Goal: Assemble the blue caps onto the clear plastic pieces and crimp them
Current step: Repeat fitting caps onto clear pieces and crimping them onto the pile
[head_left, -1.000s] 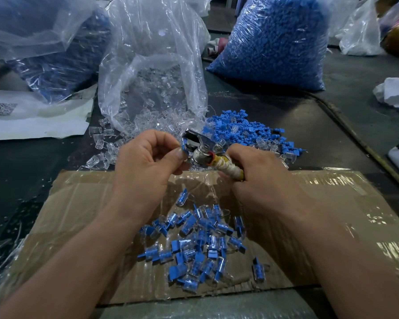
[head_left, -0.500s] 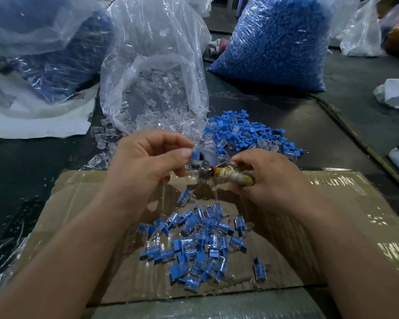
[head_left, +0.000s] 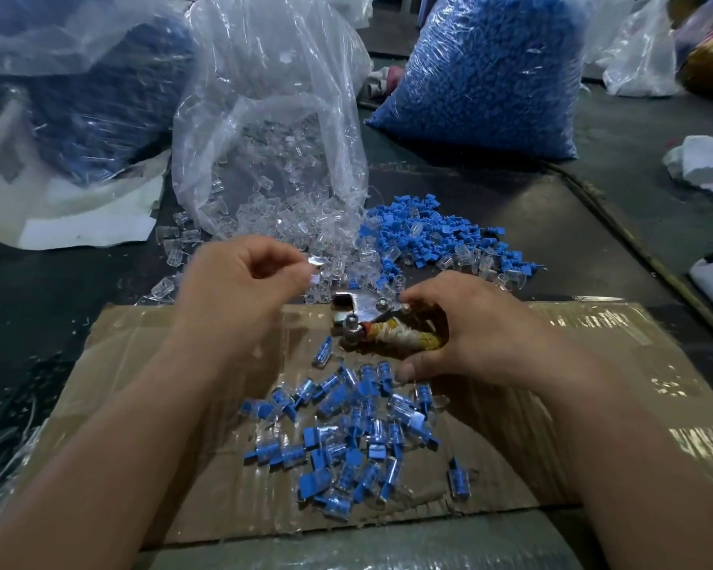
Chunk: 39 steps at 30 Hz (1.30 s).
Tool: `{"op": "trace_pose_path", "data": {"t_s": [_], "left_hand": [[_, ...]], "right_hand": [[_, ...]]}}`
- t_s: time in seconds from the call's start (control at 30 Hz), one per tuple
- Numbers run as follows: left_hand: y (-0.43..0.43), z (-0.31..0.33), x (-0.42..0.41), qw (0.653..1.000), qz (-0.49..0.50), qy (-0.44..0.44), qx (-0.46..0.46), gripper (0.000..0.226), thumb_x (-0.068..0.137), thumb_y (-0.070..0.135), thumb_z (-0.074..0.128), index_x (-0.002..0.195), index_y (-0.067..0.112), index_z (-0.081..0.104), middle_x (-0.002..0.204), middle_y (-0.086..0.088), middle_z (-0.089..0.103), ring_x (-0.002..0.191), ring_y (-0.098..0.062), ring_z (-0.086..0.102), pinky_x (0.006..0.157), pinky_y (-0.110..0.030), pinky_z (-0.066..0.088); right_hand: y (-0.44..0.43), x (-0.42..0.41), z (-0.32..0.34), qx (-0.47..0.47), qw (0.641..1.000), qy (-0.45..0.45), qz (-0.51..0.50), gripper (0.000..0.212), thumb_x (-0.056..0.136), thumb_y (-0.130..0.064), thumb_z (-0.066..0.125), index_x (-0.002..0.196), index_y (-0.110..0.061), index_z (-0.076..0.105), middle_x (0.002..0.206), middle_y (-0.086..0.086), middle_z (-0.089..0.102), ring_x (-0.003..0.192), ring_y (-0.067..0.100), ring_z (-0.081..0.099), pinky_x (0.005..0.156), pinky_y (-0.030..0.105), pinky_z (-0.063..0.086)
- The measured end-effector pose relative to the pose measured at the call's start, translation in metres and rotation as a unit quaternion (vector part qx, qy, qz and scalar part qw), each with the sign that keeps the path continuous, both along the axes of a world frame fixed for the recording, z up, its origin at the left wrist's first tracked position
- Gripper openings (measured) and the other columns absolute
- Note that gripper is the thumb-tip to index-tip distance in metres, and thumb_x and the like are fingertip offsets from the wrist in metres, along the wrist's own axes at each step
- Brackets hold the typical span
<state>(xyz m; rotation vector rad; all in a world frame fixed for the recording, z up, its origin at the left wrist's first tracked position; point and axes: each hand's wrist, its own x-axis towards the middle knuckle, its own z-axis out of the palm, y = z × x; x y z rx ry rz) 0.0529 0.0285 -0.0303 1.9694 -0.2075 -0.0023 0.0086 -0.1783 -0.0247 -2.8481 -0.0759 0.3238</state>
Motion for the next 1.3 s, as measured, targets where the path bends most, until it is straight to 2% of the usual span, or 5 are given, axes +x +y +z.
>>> {"op": "trace_pose_path", "data": {"t_s": [0.3, 0.57, 0.77, 0.93, 1.3], "left_hand": [[0.012, -0.02, 0.021, 0.945, 0.056, -0.07, 0.316, 0.039, 0.086, 0.023, 0.061, 0.125, 0.021, 0.056, 0.12, -0.009, 0.051, 0.106, -0.024, 0.052, 0.089, -0.037, 0.039], [0.012, -0.02, 0.02, 0.936, 0.056, -0.087, 0.335, 0.013, 0.087, 0.021, 0.059, 0.099, 0.019, 0.066, 0.102, -0.005, 0.061, 0.09, -0.021, 0.053, 0.074, -0.033, 0.039], [0.007, -0.016, 0.019, 0.986, 0.097, -0.068, 0.115, 0.007, 0.088, 0.017, 0.06, 0.087, 0.023, 0.058, 0.08, 0.006, 0.06, 0.076, -0.015, 0.061, 0.067, -0.031, 0.046], [0.005, -0.009, 0.014, 0.965, 0.031, 0.093, -0.245, 0.018, 0.082, -0.001, 0.06, 0.081, 0.016, 0.065, 0.067, 0.003, 0.067, 0.067, -0.011, 0.067, 0.058, -0.017, 0.052], [-0.006, -0.007, 0.005, 0.955, -0.033, 0.124, -0.269, 0.01, 0.074, 0.006, 0.06, 0.083, 0.011, 0.063, 0.075, -0.003, 0.071, 0.067, -0.013, 0.067, 0.054, -0.02, 0.053]], "right_hand": [[-0.003, -0.001, 0.004, 0.014, 1.0, 0.013, 0.012, 0.083, 0.06, -0.075, 0.046, 0.132, -0.033, 0.043, 0.107, -0.014, 0.04, 0.102, 0.004, 0.038, 0.09, 0.031, 0.038], [-0.003, 0.0, 0.003, 0.014, 1.0, -0.003, 0.017, 0.087, 0.056, -0.08, 0.043, 0.129, -0.032, 0.046, 0.105, -0.013, 0.044, 0.098, 0.005, 0.041, 0.082, 0.027, 0.036], [-0.001, -0.001, 0.005, 0.033, 0.999, -0.012, 0.0, 0.1, 0.041, -0.084, 0.029, 0.125, -0.033, 0.05, 0.1, -0.017, 0.044, 0.095, 0.004, 0.042, 0.077, 0.025, 0.034], [-0.002, 0.002, 0.005, 0.118, 0.985, -0.115, -0.053, 0.05, 0.067, -0.066, 0.047, 0.099, -0.031, 0.061, 0.079, -0.027, 0.047, 0.077, -0.008, 0.047, 0.063, 0.01, 0.031], [-0.022, 0.025, -0.014, 0.075, 0.95, -0.256, -0.162, 0.015, 0.088, -0.024, 0.06, 0.095, -0.016, 0.071, 0.085, -0.009, 0.057, 0.076, 0.005, 0.049, 0.073, 0.021, 0.036]]}}
